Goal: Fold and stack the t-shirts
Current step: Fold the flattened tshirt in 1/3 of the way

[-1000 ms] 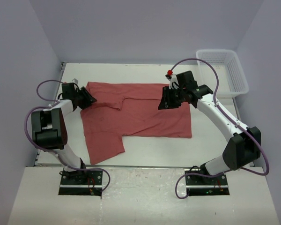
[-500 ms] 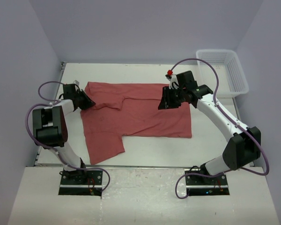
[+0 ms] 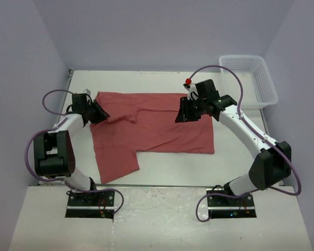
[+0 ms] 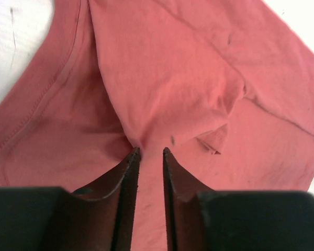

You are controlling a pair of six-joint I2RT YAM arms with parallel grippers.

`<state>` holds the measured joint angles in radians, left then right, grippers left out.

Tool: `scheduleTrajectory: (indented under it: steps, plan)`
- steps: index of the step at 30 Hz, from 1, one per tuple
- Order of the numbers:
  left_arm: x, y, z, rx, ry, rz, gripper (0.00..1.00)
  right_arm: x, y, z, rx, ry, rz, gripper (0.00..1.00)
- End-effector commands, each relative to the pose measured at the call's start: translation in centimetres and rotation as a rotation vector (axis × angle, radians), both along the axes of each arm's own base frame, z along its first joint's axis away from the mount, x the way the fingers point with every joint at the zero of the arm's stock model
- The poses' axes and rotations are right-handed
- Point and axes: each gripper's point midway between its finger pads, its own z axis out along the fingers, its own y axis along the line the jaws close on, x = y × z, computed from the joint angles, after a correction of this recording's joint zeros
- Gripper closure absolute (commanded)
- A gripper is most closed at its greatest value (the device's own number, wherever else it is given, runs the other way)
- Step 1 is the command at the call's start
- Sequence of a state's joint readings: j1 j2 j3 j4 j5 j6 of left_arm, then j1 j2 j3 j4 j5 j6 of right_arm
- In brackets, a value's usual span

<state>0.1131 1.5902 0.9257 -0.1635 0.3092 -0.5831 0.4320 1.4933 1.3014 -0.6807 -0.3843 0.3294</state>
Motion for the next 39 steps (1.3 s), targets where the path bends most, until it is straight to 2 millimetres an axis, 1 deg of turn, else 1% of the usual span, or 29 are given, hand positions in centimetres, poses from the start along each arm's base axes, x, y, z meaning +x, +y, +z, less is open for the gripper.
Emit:
scheduleTrajectory:
  steps: [1,3,5,6,9,11,13,14,15,16,17,18,19,20,21,22,23,24,25,27,28,29,30,31,32,33,34,37,39]
  plan:
    - [-2.2,-0.5,-1.5,0.002,0.08,0.003,0.71,0.1,0.3,1.8,0.03,-0.047,0.0,0.65]
    - [-3.0,-0.5,-2.3,0.008,0.115,0.02,0.66,0.0,0.2,1.8,0.026,-0.049,0.0,0.66]
    - [-3.5,-0.1,-2.5,0.028,0.136,0.05,0.52,0.0,0.1,1.7,0.024,-0.048,0.001,0.65]
    - [-3.5,0.7,-2.2,0.063,0.13,0.085,0.52,-0.1,0.2,1.7,0.026,-0.047,0.004,0.65]
    - [-3.0,1.7,-0.6,0.101,0.092,0.14,0.51,-0.1,0.3,1.3,0.03,-0.036,0.007,0.66]
    - [-1.6,2.1,1.8,0.14,0.017,0.148,0.5,-0.1,0.9,0.9,0.037,-0.021,0.026,0.66]
    - [-0.7,2.3,2.9,0.165,-0.003,0.142,0.5,0.2,1.9,0.1,0.04,-0.001,0.05,0.64]
    - [0.4,2.3,4.3,0.169,-0.035,0.134,0.5,0.4,2.9,0.6,0.052,-0.008,0.069,0.63]
    - [0.9,2.2,4.8,0.167,-0.041,0.132,0.5,0.7,3.7,0.6,0.064,-0.002,0.084,0.61]
    - [1.4,1.8,4.9,0.159,-0.044,0.109,0.5,1.0,4.8,-0.6,0.067,0.037,0.103,0.58]
    - [2.5,1.6,6.2,0.155,-0.081,0.098,0.5,1.5,6.2,0.2,0.086,0.022,0.12,0.58]
    - [3.0,1.5,6.7,0.155,-0.092,0.091,0.5,2.0,7.1,0.1,0.084,0.026,0.126,0.58]
    - [3.6,1.1,6.3,0.138,-0.084,0.07,0.5,2.6,7.8,-0.1,0.076,0.024,0.123,0.59]
    - [4.7,1.0,7.3,0.14,-0.109,0.056,0.5,3.6,9.7,-0.2,0.092,0.028,0.127,0.59]
    - [5.2,0.8,6.2,0.131,-0.072,0.041,0.51,4.1,10.6,-0.1,0.109,0.032,0.134,0.59]
    - [5.6,0.6,5.9,0.127,-0.064,0.03,0.52,4.4,11.7,-0.1,0.132,0.043,0.148,0.59]
    - [6.5,0.6,6.4,0.126,-0.075,0.024,0.52,5.4,13.5,-0.4,0.149,0.055,0.15,0.58]
    - [6.9,0.5,5.2,0.118,-0.048,0.018,0.54,5.9,14.3,-0.7,0.154,0.06,0.152,0.54]
    - [7.4,0.4,5.2,0.111,-0.053,0.016,0.55,6.1,15.4,-1.2,0.15,0.066,0.161,0.52]
    - [8.0,0.4,3.7,0.105,-0.036,0.011,0.56,7.6,17.3,-2.7,0.145,0.092,0.161,0.47]
    - [8.3,0.2,3.4,0.1,-0.037,0.001,0.56,8.0,18.8,-1.6,0.163,0.063,0.181,0.47]
    - [8.5,0.2,3.0,0.1,-0.029,-0.006,0.56,8.3,19.2,-2.4,0.145,0.073,0.176,0.47]
    - [8.6,0.0,2.0,0.097,-0.011,-0.014,0.57,8.8,19.8,-4.8,0.116,0.098,0.179,0.48]
    - [8.8,0.0,1.8,0.096,-0.011,-0.019,0.57,9.2,20.8,-4.1,0.12,0.066,0.194,0.49]
    - [8.8,0.0,1.3,0.095,-0.004,-0.02,0.57,9.4,21.0,-4.9,0.108,0.072,0.19,0.5]
    - [9.1,-0.2,1.0,0.084,-0.009,-0.03,0.57,9.7,21.3,-6.9,0.093,0.101,0.191,0.51]
    - [9.1,-0.3,0.7,0.08,-0.011,-0.035,0.57,10.0,21.8,-6.8,0.104,0.096,0.195,0.52]
    - [9.5,-0.4,0.0,0.073,-0.009,-0.043,0.57,9.9,22.4,-8.8,0.101,0.116,0.209,0.53]
    - [9.6,-0.5,-0.7,0.072,-0.001,-0.046,0.57,10.0,22.6,-9.5,0.099,0.115,0.208,0.53]
